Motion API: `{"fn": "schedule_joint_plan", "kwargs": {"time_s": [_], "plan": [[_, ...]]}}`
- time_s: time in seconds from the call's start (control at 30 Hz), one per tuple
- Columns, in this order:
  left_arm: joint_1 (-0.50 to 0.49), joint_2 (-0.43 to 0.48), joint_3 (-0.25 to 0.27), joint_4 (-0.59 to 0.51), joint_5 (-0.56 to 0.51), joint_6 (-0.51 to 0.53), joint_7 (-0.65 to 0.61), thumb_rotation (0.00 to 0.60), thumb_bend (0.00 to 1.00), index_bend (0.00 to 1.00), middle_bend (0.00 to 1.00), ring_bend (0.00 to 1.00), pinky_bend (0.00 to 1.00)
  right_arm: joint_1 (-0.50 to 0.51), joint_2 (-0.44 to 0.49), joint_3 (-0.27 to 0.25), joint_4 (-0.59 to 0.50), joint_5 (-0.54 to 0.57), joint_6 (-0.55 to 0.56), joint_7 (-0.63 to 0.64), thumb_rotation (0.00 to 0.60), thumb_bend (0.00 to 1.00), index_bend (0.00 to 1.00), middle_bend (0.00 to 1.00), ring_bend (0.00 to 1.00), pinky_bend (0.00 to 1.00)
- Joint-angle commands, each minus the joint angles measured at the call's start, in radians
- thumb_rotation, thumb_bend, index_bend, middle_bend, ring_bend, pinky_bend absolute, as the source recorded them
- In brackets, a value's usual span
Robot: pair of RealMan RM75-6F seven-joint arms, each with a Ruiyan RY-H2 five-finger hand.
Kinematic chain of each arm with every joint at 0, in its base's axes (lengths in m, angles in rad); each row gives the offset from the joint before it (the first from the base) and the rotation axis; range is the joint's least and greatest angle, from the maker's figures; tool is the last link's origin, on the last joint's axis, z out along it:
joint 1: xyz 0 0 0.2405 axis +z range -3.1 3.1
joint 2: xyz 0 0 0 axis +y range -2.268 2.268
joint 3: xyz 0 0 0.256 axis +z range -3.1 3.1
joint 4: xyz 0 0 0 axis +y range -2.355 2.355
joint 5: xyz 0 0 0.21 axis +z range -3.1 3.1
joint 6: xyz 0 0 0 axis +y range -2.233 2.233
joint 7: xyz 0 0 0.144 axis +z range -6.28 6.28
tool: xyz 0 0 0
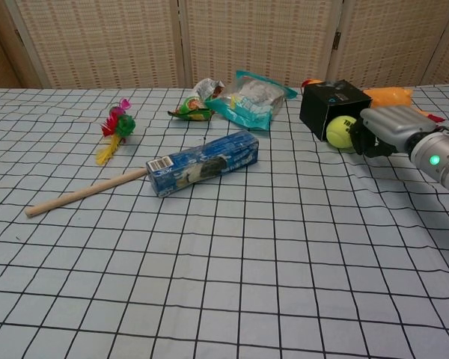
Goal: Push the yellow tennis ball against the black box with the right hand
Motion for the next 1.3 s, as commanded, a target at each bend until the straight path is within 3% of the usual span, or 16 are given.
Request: {"fn": "schedule_joint_plan", "kwargs": {"time_s": [0.03,0.27,0.5,0.8,1.07,1.13,1.3], "plan": [[0.000,0.000,0.000,0.000,0.000,0.000,0.001,0.600,0.52,0.18,0.18,0.16,0.46,0.001,0.002,-0.004,-0.004,-0.004,0.002,0.018,0.600,0.18,0.50,0.46,0.32,0.68],[0.000,0.001,0.001,-0.001,0.002,0.000,0.000,0.600,0.52,0.18,0.18,0.16,0.46,0.003,0.002,-0.010,-0.002,-0.010,0.006,0.039,0.600,0.16,0.30,0.27,0.15,0.45],[-0.001,0.001,0.001,-0.001,0.001,-0.001,-0.002,0.600,0.52,0.18,0.18,0.16,0.46,0.002,0.002,-0.013,0.000,-0.014,0.010,0.058,0.600,0.16,0.18,0.16,0.02,0.23],[-0.001,0.003,0.002,-0.003,0.003,0.000,-0.006,0.600,0.52,0.18,0.18,0.16,0.46,-0.001,0.004,-0.016,-0.001,-0.016,0.018,0.066,0.600,0.15,0.07,0.04,0.00,0.20],[0.000,0.005,0.002,-0.006,0.007,0.003,-0.009,0.600,0.52,0.18,0.18,0.16,0.46,-0.006,0.013,-0.020,-0.012,-0.020,0.025,0.074,0.600,0.15,0.07,0.04,0.00,0.20],[0.000,0.006,0.002,-0.006,0.009,0.005,-0.011,0.600,0.52,0.18,0.18,0.16,0.46,-0.011,0.017,-0.024,-0.021,-0.025,0.040,0.078,0.600,0.15,0.14,0.04,0.00,0.21],[0.003,0.010,0.007,-0.009,0.025,0.012,-0.016,0.600,0.52,0.18,0.18,0.16,0.46,-0.067,0.060,-0.037,-0.096,-0.048,0.231,0.060,0.600,0.15,0.31,0.12,0.03,0.31]]}}
